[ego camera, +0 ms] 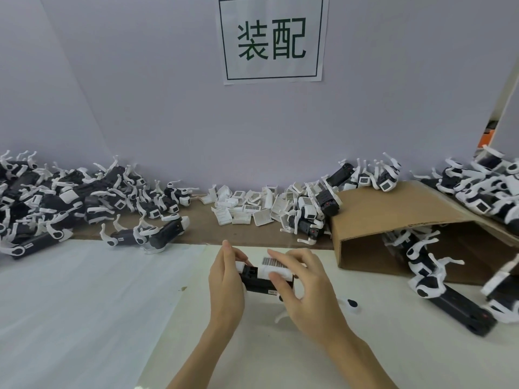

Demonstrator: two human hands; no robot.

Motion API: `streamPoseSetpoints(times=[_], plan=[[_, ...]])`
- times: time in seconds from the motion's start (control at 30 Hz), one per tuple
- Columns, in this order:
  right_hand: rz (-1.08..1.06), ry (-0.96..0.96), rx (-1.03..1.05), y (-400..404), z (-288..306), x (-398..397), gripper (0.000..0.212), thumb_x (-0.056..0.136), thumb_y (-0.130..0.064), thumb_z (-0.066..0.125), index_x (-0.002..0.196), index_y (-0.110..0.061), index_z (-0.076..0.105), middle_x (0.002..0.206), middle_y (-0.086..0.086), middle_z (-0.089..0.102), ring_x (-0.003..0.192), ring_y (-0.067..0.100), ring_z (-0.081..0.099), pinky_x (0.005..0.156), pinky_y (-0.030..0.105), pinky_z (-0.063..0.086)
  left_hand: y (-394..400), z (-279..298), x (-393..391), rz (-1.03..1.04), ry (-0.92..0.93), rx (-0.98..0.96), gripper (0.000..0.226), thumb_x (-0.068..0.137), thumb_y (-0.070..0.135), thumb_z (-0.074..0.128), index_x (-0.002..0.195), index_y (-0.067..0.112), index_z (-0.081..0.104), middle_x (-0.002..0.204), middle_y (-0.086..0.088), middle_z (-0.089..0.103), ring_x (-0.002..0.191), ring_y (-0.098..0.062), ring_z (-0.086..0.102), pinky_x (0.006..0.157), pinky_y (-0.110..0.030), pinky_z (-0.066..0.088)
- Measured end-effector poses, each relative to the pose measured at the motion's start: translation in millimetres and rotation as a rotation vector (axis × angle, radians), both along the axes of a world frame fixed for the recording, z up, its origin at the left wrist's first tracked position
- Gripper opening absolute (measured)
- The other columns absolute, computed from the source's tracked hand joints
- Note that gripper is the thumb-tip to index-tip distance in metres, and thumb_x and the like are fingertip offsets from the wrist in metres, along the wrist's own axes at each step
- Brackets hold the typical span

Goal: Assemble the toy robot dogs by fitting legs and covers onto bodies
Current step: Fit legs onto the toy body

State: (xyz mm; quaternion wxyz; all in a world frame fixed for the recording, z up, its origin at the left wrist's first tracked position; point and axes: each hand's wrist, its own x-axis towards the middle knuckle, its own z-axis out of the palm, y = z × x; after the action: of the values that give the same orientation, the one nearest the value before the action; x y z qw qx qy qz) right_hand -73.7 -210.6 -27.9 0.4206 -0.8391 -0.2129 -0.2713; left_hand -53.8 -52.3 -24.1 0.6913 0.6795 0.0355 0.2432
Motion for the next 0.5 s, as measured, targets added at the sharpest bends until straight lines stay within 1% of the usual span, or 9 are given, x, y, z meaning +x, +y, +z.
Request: streamPoseSetpoints(times=[0.07,0.13,0.2,0.23,0.27,0.3,0.37,0.43,0.5], plan=[[0.029,0.008,-0.092,1.4,-4.6,0.0,0.043,0.101,-0.04,0.063,0.143,-0.037,0.06,0.117,-0.018,0.054,0.116,0.007,0.049,0.099,0.021,0.044,-2.8,1.3,-2.5,-0.029,-0.008,-0.001,0.064,0.101,0.064,0.034,0.082,0.01,0.062,0.076,-0.009,0.063,0.072,-0.021,0.057,0.072,-0.042,0.045],[0.037,0.003,-0.164,3.4,-7.1,0.2,0.05,0.099,-0.048,0.059,0.147,-0.036,0.056,0.123,-0.021,0.053,0.12,0.006,0.046,0.103,0.026,0.043,-3.0,1.0,-3.5,-0.046,-0.014,0.006,0.06,0.1,0.066,0.034,0.083,0.016,0.062,0.077,-0.007,0.062,0.072,-0.021,0.059,0.072,-0.045,0.048],[0.027,-0.053,-0.27,4.6,-7.4,1.3,0.059,0.094,-0.048,0.068,0.149,-0.032,0.054,0.134,-0.019,0.052,0.125,0.007,0.047,0.106,0.028,0.042,-1.3,0.2,-3.1,-0.057,-0.011,0.023,0.054,0.099,0.069,0.033,0.085,0.025,0.062,0.082,-0.007,0.065,0.077,-0.026,0.064,0.076,-0.048,0.051],[0.012,-0.089,-0.328,5.1,-7.4,2.2,0.064,0.09,-0.042,0.075,0.149,-0.029,0.054,0.138,-0.015,0.053,0.126,0.009,0.048,0.106,0.03,0.044,-0.3,0.2,-2.7,-0.072,-0.008,0.03,0.052,0.098,0.07,0.032,0.088,0.028,0.06,0.084,-0.006,0.065,0.081,-0.028,0.066,0.079,-0.048,0.053],[-0.013,-0.119,-0.37,5.6,-7.7,3.5,0.068,0.087,-0.035,0.081,0.149,-0.025,0.055,0.139,-0.012,0.055,0.126,0.011,0.051,0.105,0.031,0.046,0.6,0.3,-2.4,-0.1,-0.008,0.035,0.049,0.098,0.07,0.032,0.094,0.029,0.059,0.083,-0.003,0.066,0.082,-0.027,0.068,0.08,-0.047,0.054],[-0.041,-0.137,-0.389,6.0,-8.0,4.7,0.07,0.085,-0.029,0.084,0.148,-0.023,0.056,0.137,-0.01,0.058,0.124,0.012,0.054,0.104,0.032,0.048,1.3,0.6,-2.0,-0.138,-0.007,0.038,0.048,0.098,0.071,0.032,0.101,0.03,0.057,0.082,-0.001,0.066,0.08,-0.024,0.07,0.077,-0.042,0.055],[-0.078,-0.129,-0.379,6.1,-8.2,5.4,0.07,0.085,-0.025,0.085,0.149,-0.023,0.055,0.135,-0.01,0.062,0.123,0.014,0.059,0.106,0.029,0.047,2.8,2.3,-1.8,-0.222,0.003,0.032,0.044,0.099,0.074,0.034,0.115,0.036,0.052,0.085,-0.001,0.066,0.078,-0.018,0.071,0.072,-0.028,0.056],[-0.074,-0.124,-0.363,3.5,-8.3,5.5,0.069,0.089,-0.023,0.082,0.151,-0.028,0.052,0.139,-0.012,0.061,0.127,0.013,0.057,0.109,0.027,0.044,4.1,4.8,-2.9,-0.292,-0.001,0.024,0.038,0.103,0.073,0.035,0.122,0.044,0.048,0.095,-0.006,0.066,0.081,-0.017,0.072,0.07,-0.02,0.055],[-0.075,-0.144,-0.355,-0.1,-7.4,5.2,0.07,0.087,-0.018,0.083,0.149,-0.032,0.054,0.144,-0.012,0.059,0.129,0.013,0.057,0.109,0.032,0.047,4.7,6.5,-5.1,-0.338,-0.001,0.052,0.037,0.103,0.072,0.035,0.128,0.047,0.046,0.107,-0.01,0.065,0.089,-0.019,0.073,0.074,-0.018,0.055]])
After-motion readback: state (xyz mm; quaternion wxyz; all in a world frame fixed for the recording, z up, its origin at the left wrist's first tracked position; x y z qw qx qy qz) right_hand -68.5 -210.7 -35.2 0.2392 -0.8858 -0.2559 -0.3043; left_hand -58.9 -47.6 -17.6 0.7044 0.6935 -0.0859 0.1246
